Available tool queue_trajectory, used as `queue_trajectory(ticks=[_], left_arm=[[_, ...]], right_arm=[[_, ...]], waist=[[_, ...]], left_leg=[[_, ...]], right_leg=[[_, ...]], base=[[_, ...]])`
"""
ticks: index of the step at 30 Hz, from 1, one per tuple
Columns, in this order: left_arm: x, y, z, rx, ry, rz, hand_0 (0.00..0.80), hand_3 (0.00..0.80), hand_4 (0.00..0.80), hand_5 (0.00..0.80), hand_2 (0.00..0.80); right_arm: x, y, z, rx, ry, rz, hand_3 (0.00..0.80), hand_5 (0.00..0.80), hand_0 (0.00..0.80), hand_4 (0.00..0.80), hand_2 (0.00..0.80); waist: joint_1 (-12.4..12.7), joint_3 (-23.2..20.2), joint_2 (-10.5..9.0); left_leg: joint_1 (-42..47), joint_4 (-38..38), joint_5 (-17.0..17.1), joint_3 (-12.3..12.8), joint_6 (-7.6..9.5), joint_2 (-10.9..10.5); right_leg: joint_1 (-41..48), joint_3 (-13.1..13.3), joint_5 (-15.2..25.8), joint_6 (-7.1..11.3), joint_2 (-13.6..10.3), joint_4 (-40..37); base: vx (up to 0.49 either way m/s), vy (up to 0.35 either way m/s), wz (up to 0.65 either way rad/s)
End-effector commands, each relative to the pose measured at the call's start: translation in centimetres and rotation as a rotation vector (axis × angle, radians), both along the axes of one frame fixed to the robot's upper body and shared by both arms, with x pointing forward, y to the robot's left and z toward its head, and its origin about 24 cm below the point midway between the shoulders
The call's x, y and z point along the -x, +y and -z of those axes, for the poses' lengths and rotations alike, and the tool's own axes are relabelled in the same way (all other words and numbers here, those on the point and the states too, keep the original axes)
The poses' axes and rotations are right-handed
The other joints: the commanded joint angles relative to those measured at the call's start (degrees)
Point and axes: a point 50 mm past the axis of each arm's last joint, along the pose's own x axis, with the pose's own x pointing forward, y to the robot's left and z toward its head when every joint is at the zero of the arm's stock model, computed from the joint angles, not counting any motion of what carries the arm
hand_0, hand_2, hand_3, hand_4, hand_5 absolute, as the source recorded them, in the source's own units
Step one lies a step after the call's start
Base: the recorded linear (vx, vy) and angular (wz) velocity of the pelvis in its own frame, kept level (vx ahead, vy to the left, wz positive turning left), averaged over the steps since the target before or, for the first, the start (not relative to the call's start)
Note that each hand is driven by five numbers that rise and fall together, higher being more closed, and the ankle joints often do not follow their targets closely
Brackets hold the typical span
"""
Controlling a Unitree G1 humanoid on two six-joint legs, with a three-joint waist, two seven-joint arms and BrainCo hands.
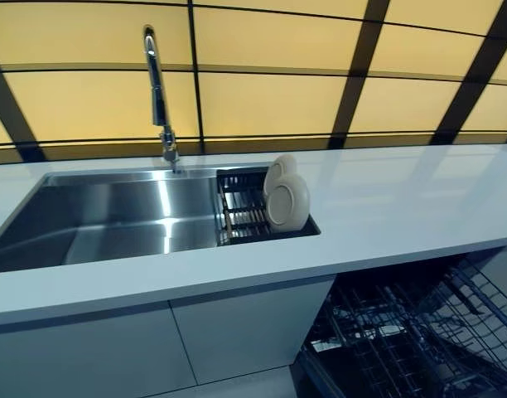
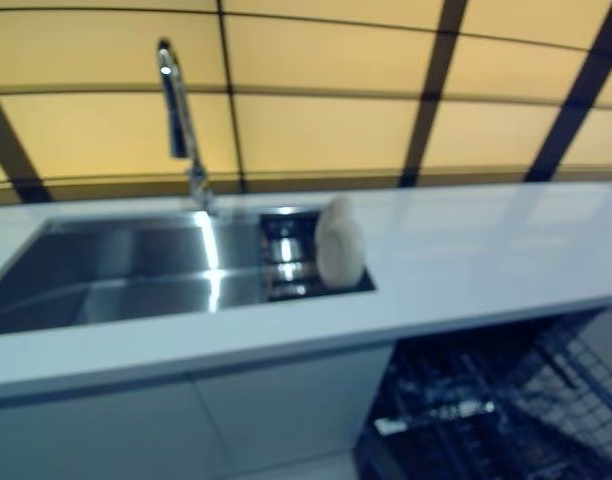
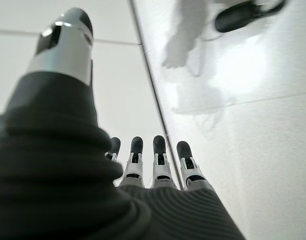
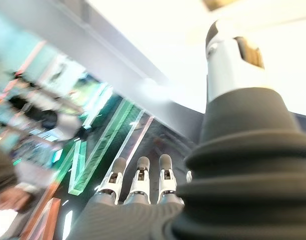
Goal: Take plates into dishwasher
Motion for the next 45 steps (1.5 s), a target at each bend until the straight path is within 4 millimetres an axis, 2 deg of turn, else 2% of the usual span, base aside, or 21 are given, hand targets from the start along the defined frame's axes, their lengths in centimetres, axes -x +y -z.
queue_trajectory(ticks=[1, 5, 8, 15, 27, 30, 33, 34, 36, 37, 38, 41, 45], left_arm=[[-2.4, 0.3, -0.7, -0.012, -0.061, 0.014, 0.000, 0.000, 0.000, 0.000, 0.000], [-3.1, -0.3, -0.5, -0.004, -0.069, 0.038, 0.000, 0.000, 0.000, 0.000, 0.000], [-3.7, -0.6, -0.5, -0.002, -0.068, 0.061, 0.000, 0.000, 0.000, 0.000, 0.000], [-3.8, -0.9, -0.3, 0.001, -0.047, 0.089, 0.000, 0.000, 0.000, 0.000, 0.000], [-3.6, -1.8, 0.2, 0.021, -0.033, 0.120, 0.000, 0.000, 0.000, 0.000, 0.000], [-3.6, -1.9, 0.3, 0.023, -0.030, 0.130, 0.000, 0.000, 0.000, 0.000, 0.000], [-3.5, -2.1, 0.4, 0.027, -0.022, 0.139, 0.000, 0.000, 0.000, 0.000, 0.000], [-3.5, -2.3, 0.4, 0.030, -0.022, 0.138, 0.000, 0.000, 0.000, 0.000, 0.000], [-3.6, -2.4, 0.4, 0.030, -0.029, 0.131, 0.000, 0.000, 0.000, 0.000, 0.000], [-3.9, -2.5, 0.4, 0.029, -0.042, 0.125, 0.000, 0.000, 0.000, 0.000, 0.000], [-4.1, -2.5, 0.3, 0.029, -0.047, 0.123, 0.000, 0.000, 0.000, 0.000, 0.000], [-4.3, -2.5, 0.3, 0.030, -0.051, 0.119, 0.000, 0.000, 0.000, 0.000, 0.000], [-3.9, -2.4, 0.4, 0.029, -0.037, 0.094, 0.000, 0.000, 0.000, 0.000, 0.000]], right_arm=[[-5.2, 3.7, -1.2, 0.091, -0.040, -0.148, 0.000, 0.000, 0.000, 0.000, 0.000], [-9.0, 6.8, -0.9, 0.113, -0.058, -0.266, 0.000, 0.000, 0.000, 0.000, 0.000], [-10.5, 7.7, -1.1, 0.128, -0.047, -0.338, 0.000, 0.000, 0.000, 0.000, 0.000], [-12.9, 9.3, -1.8, 0.108, -0.043, -0.488, 0.000, 0.000, 0.000, 0.000, 0.000], [-16.2, 12.2, -2.9, 0.097, 0.009, -0.694, 0.000, 0.000, 0.000, 0.000, 0.000], [-16.8, 12.8, -3.1, 0.092, 0.017, -0.723, 0.000, 0.000, 0.000, 0.000, 0.000], [-17.5, 13.4, -3.3, 0.083, 0.024, -0.753, 0.000, 0.000, 0.000, 0.000, 0.000], [-17.9, 13.6, -3.3, 0.074, 0.027, -0.771, 0.000, 0.000, 0.000, 0.000, 0.000], [-18.1, 13.8, -3.3, 0.071, 0.025, -0.782, 0.000, 0.000, 0.000, 0.000, 0.000], [-18.3, 14.0, -3.2, 0.063, 0.017, -0.794, 0.000, 0.000, 0.000, 0.000, 0.000], [-18.4, 14.0, -3.3, 0.056, 0.013, -0.799, 0.000, 0.000, 0.000, 0.000, 0.000], [-18.5, 14.2, -3.4, 0.035, 0.011, -0.812, 0.000, 0.000, 0.000, 0.000, 0.000], [-18.4, 14.1, -3.3, 0.017, 0.022, -0.816, 0.000, 0.000, 0.000, 0.000, 0.000]], waist=[[3.1, 0.4, -0.56], [3.8, 0.9, -0.30], [4.2, 1.1, -0.40], [5.3, 0.9, -0.61], [6.7, -0.2, -1.55], [7.2, 0.0, -1.74], [6.7, 0.1, -2.17], [5.8, 0.4, -2.26], [4.9, 0.9, -2.12], [3.9, 2.0, -2.01], [3.5, 2.5, -1.98], [2.9, 4.4, -2.31], [2.7, 5.1, -3.34]], left_leg=[[-0.8, 1.3, -1.4, 0.7, 5.55, -4.3], [-1.1, 2.1, -1.5, -0.2, 6.05, -4.8], [-1.0, 2.6, -1.8, -0.9, 6.25, -5.2], [-1.4, 3.1, -2.0, -2.2, 6.56, -5.7], [-2.2, 3.3, -2.6, -4.5, 7.80, -6.9], [-2.2, 3.2, -2.6, -4.4, 7.72, -6.9], [-1.2, 2.6, -3.1, -3.9, 7.45, -7.3], [-0.4, 2.5, -4.0, -3.9, 7.20, -7.6], [0.4, 2.6, -4.7, -4.3, 7.10, -7.7], [1.1, 3.4, -5.2, -5.2, 7.02, -7.7], [1.4, 3.8, -5.5, -5.7, 6.91, -7.7], [2.9, 5.1, -6.4, -7.6, 6.75, -7.6], [4.2, 6.8, -8.4, -9.5, 7.10, -7.8]], right_leg=[[-2.0, 0.3, 1.6, 5.55, -2.8, 7.8], [-3.3, 0.1, 3.6, 5.78, -4.4, 10.8], [-4.1, -0.1, 5.0, 5.71, -5.4, 12.6], [-5.0, 0.3, 6.5, 5.40, -7.3, 16.0], [-4.5, 1.8, 5.2, 4.97, -8.5, 18.7], [-4.8, 0.9, 4.9, 4.98, -8.3, 18.8], [-5.8, -0.3, 3.7, 5.17, -7.1, 14.0], [-7.2, -0.3, 3.6, 5.49, -5.6, 9.9], [-9.4, 0.2, 4.6, 5.91, -4.2, 7.7], [-12.3, 1.2, 6.2, 6.18, -3.1, 6.7], [-13.3, 1.1, 7.2, 6.35, -2.8, 6.1], [-16.3, -0.2, 9.7, 6.53, -2.9, 5.7], [-15.9, -0.3, 11.5, 6.71, -4.1, 4.9]], base=[[-0.020, 0.107, -0.12], [-0.024, 0.095, 0.01], [-0.019, 0.092, 0.03], [-0.024, 0.090, 0.01], [-0.003, 0.066, 0.00], [0.023, 0.023, 0.08], [0.085, 0.006, -0.04], [0.097, -0.017, 0.02], [0.119, -0.043, 0.08], [0.146, -0.083, 0.39], [0.150, -0.092, 0.54], [0.216, -0.078, 0.34], [0.264, -0.102, 0.41]])
